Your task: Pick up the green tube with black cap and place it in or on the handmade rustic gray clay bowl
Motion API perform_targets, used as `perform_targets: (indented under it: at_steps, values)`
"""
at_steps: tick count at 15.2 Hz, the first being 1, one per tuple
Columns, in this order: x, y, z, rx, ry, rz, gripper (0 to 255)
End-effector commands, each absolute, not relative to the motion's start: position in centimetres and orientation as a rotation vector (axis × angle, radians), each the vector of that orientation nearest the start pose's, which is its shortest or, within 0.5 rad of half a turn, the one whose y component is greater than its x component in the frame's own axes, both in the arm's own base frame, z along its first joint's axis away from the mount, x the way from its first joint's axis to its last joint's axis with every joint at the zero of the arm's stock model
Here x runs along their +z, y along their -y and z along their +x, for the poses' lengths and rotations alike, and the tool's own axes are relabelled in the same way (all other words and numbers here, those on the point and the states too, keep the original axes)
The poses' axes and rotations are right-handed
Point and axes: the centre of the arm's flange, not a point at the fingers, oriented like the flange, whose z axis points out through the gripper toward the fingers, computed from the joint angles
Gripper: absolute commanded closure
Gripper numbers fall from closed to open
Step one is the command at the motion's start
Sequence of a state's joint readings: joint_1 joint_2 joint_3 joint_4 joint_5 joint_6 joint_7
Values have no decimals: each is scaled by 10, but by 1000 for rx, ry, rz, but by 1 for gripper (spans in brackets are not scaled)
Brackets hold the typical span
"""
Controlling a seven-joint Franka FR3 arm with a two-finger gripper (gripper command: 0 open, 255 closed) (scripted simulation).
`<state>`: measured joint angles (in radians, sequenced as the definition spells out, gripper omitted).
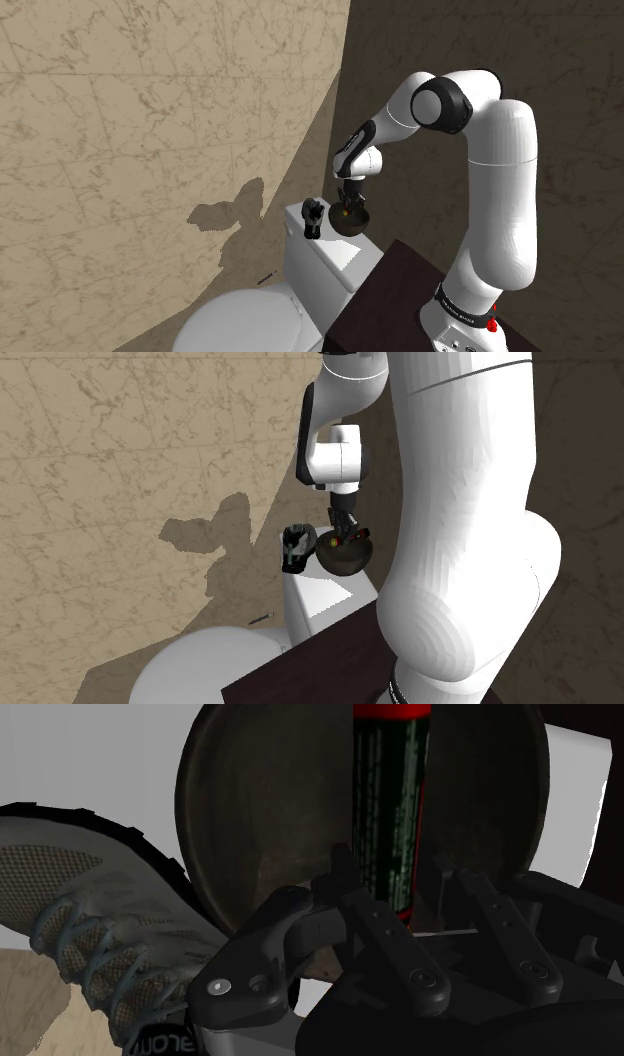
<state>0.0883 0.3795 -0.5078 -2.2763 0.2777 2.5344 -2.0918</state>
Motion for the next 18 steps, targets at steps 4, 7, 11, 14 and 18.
perform_targets:
  at_steps: [4, 7, 11, 14, 18]
  values:
    - [204, 224, 477, 72, 2070, -2306, 0]
    - [204, 224, 477, 72, 2070, -2306, 0]
    - [254, 224, 480, 72, 2070, -2306, 0]
    - [253, 224, 480, 72, 2070, -2306, 0]
    - [254, 224, 480, 72, 2070, -2306, 0]
